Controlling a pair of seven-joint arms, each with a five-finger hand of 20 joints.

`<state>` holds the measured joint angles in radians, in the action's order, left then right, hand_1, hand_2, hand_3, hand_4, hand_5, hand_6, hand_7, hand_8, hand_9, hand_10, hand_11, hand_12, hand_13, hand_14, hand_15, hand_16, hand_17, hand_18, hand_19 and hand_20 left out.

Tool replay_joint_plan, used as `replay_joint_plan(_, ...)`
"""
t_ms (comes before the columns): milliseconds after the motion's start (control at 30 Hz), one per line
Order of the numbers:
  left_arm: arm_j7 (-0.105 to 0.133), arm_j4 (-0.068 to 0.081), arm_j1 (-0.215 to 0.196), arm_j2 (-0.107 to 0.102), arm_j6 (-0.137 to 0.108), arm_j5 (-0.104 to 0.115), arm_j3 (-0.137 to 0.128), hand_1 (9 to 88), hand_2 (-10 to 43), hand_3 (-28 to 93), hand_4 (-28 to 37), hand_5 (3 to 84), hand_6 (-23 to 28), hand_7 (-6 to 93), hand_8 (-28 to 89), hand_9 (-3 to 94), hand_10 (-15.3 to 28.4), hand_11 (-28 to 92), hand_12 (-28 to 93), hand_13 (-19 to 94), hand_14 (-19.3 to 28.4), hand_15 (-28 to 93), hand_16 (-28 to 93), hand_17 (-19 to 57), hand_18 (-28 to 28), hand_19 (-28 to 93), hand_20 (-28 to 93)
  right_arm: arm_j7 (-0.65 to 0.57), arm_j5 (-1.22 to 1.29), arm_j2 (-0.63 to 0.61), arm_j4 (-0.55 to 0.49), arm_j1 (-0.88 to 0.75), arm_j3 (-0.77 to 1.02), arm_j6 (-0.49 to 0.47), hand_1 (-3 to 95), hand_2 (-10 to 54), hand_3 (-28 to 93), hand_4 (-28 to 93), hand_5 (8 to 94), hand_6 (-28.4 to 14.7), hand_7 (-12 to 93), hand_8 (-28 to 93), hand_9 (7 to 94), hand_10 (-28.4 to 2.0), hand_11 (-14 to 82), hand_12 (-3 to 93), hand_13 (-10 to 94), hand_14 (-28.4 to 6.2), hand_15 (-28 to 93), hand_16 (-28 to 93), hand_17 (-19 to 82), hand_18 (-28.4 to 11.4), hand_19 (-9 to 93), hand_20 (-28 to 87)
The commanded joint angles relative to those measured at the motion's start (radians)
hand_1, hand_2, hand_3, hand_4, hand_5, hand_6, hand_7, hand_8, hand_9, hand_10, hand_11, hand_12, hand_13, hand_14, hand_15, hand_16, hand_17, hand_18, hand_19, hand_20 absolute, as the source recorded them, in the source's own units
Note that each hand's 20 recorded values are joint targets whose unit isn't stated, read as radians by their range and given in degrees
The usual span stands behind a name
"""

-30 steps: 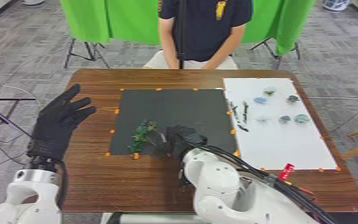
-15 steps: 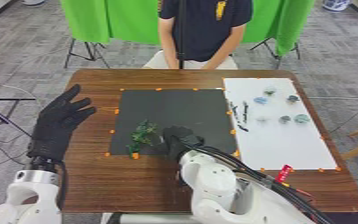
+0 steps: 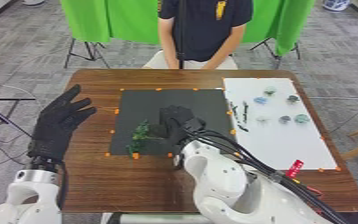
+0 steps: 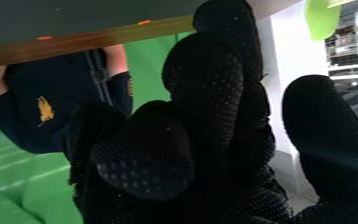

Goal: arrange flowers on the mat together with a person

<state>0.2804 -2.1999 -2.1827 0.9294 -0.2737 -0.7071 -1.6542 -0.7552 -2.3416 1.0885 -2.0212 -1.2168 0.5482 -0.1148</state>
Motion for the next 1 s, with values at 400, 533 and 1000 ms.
replay_joint_plan(400, -0.014, 0.005, 0.002, 0.011, 0.005, -0.004, 0.003, 26.7, 5.7, 77, -21.3, 37.9, 6.8, 11.1, -8, 38.6, 19.7, 24, 11, 30, 27.8, 50, -8, -8.1, 27.9, 52, 13, 0.041, 0.092, -0.015, 0.003, -0.023, -0.008, 0.021, 20.7, 13.7, 73, -19, 90.5, -3.5, 17, -10, 93.7, -14.0, 44.9, 15.3, 92, -10.1, 65, 21, 62, -23.0, 93, 49)
replay_joint_plan(533, -0.001, 0.004, 0.001, 0.003, -0.001, 0.001, 0.008, 26.7, 5.7, 77, -21.3, 38.0, 6.9, 11.1, -8, 38.6, 19.8, 24, 11, 30, 27.8, 50, -8, -8.1, 27.9, 52, 13, 0.103, 0.054, -0.017, -0.005, 0.001, -0.026, 0.080, 20.4, 13.8, 73, -19, 84.4, -3.2, 15, -10, 93.7, -14.0, 42.8, 16.8, 91, -10.3, 66, 21, 61, -23.1, 93, 49)
replay_joint_plan(1000, -0.038, 0.013, 0.041, 0.038, 0.017, -0.022, 0.000, 26.8, 5.9, 77, -21.4, 38.0, 6.9, 11.2, -8, 38.8, 19.8, 24, 11, 30, 27.8, 51, -8, -8.0, 27.9, 52, 13, 0.218, 0.122, 0.072, 0.114, 0.057, -0.017, -0.128, 19.3, 13.9, 75, -20, 65.8, -1.5, 10, -10, 92.6, -13.9, 40.1, 20.9, 86, -10.5, 69, 21, 56, -22.4, 93, 49)
